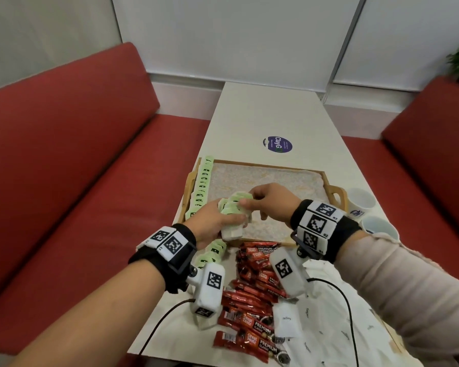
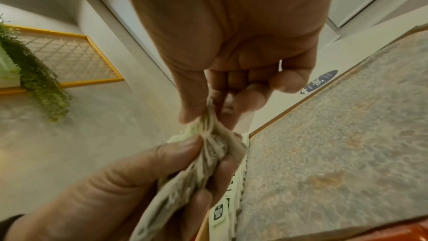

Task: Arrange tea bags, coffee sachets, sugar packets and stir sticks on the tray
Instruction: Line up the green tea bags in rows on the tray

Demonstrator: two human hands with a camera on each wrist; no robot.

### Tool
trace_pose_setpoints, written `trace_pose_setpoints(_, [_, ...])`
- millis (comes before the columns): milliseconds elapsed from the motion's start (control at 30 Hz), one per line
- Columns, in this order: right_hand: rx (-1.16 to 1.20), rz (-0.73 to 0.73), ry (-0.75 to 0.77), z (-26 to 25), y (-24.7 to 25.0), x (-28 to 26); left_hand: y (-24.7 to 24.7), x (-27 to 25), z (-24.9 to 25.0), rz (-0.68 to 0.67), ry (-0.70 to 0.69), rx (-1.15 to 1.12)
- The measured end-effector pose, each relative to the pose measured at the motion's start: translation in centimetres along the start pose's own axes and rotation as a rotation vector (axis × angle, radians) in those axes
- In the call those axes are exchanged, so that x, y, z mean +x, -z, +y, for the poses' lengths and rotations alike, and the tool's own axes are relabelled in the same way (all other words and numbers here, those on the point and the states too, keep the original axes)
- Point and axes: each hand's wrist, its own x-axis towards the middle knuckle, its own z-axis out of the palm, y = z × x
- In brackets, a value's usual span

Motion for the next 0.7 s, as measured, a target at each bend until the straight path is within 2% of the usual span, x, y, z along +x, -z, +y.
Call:
trace_pose_setpoints(233, [0.162, 0.047, 0.019, -0.4, 0.0, 2.5, 2.7, 1.5, 1.0, 0.09, 0.019, -0.045])
trace_pose_setpoints(467, [0.215, 0.047, 0.041, -1.3, -0.7, 8.1, 6.9, 5.4, 2.4, 0.106, 0.0, -0.081])
trace_pose_setpoints(567, [0.241, 0.07, -0.023, -1.4, -1.0, 10.8, 9.0, 7.3, 3.2, 0.095, 0.037, -0.098])
trace_pose_setpoints(700, [0.325, 0.042, -0.182, -1.7, -1.6, 14.2, 11.2, 9.9, 4.9, 0.086, 0.12, -0.048])
